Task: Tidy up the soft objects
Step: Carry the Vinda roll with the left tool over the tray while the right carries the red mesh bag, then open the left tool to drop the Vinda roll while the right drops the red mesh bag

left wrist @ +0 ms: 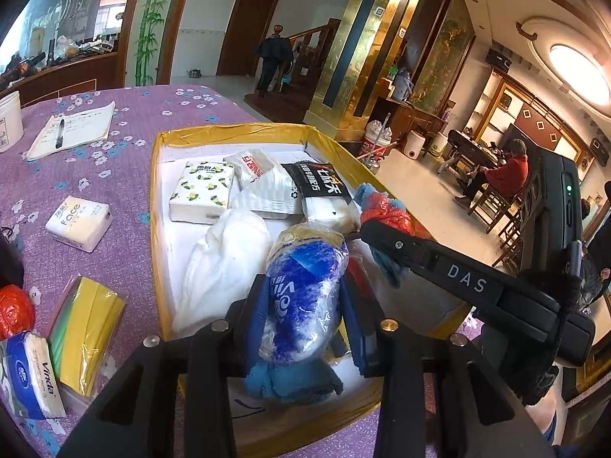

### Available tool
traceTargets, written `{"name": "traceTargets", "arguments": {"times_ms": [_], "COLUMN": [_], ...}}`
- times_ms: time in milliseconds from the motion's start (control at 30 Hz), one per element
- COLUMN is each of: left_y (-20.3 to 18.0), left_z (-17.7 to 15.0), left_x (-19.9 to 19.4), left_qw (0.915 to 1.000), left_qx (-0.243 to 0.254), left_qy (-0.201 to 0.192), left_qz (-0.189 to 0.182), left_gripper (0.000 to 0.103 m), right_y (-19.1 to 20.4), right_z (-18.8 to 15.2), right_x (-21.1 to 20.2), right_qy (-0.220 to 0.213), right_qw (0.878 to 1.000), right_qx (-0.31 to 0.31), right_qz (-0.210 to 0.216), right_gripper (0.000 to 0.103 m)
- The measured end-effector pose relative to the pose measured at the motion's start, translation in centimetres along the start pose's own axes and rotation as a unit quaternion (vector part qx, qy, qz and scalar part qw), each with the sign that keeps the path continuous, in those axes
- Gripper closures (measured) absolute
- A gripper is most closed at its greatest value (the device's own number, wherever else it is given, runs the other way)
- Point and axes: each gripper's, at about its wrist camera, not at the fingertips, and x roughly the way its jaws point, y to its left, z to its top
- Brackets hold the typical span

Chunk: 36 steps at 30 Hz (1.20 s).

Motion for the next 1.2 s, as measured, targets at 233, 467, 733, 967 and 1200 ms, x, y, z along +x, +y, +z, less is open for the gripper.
{"name": "traceTargets", "arguments": {"times_ms": [233, 467, 733, 967, 1200], "left_y": [0.0, -0.1, 0.1, 0.7, 1.2], "left_z": [0.0, 0.0, 0.4, 0.7, 1.1], "left_x": [0.0, 0.0, -0.2, -0.7, -1.1], "left_qw": [1.0000, 1.0000, 0.9999, 0.9995, 0.9986], "left_qx": [0.001, 0.002, 0.000, -0.013, -0.010], "left_qy": [-0.002, -0.003, -0.011, -0.028, -0.050], "left_qz": [0.002, 0.001, -0.001, -0.001, 0.010], "left_gripper": [0.067, 0.067, 0.052, 0.040, 0.035], "right_y": [0.2, 0.2, 0.1, 0.0, -0.1], "right_z": [0.1, 0.1, 0.0, -0.2, -0.3], "right_x": [0.1, 0.1, -0.3, -1.8, -2.6], "right_qy": [-0.001, -0.004, -0.014, -0.045, -0.068], "right_qw": [1.000, 1.000, 1.000, 0.999, 0.998], "right_qx": [0.000, 0.001, 0.004, 0.005, 0.009], "right_qz": [-0.001, -0.004, -0.006, -0.003, 0.005], "right_gripper": [0.074, 0.073, 0.073, 0.055, 0.054]}}
